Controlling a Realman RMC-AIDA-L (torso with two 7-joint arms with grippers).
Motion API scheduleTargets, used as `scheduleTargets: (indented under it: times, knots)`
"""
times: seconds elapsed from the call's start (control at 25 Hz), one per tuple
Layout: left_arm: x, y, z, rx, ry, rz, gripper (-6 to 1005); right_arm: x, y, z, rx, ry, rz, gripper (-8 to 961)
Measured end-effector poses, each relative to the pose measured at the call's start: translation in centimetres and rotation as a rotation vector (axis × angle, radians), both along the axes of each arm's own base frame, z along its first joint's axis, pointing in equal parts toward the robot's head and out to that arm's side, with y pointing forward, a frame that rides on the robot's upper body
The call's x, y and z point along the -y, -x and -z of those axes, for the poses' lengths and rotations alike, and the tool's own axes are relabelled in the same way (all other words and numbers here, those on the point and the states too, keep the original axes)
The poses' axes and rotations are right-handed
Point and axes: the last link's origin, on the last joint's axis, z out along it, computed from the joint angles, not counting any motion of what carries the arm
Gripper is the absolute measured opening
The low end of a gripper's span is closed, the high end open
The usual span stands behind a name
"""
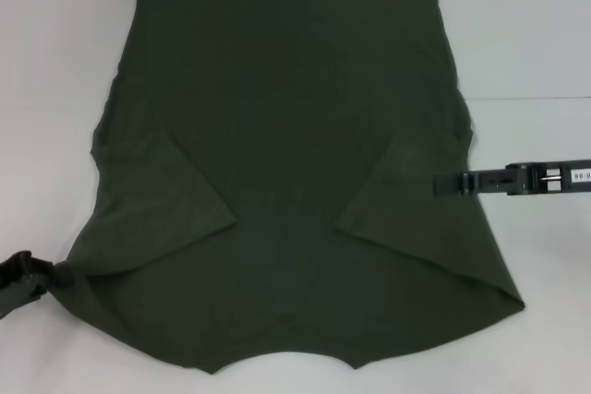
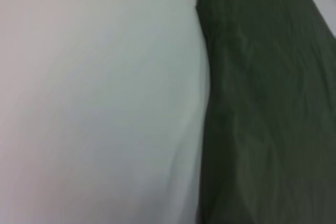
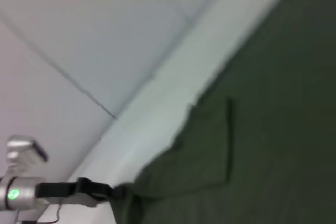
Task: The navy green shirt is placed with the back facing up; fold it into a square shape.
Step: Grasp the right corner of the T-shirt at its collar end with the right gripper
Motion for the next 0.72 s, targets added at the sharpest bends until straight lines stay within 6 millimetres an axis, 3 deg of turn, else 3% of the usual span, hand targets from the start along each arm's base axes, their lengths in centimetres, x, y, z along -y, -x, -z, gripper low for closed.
scheduleTargets:
  times: [0.2,0.32,0.72]
  knots:
    - [-0.3,-0.1,-0.2,0.0,-0.007,0.005,29,-0.9,-0.8,-0.7,0.088,0.104,0.257,902]
    - [-0.3,-0.2,-0.1,0.0,-0.005,0.006,29,-0.5,-2.6,-1.8,0.128,0.128,0.408,903]
    - [-0.2,-0.3,0.5,0.007,0.0,0.009,29,1.5,-5.7,-2.0,0.163,0.165,0.551,904]
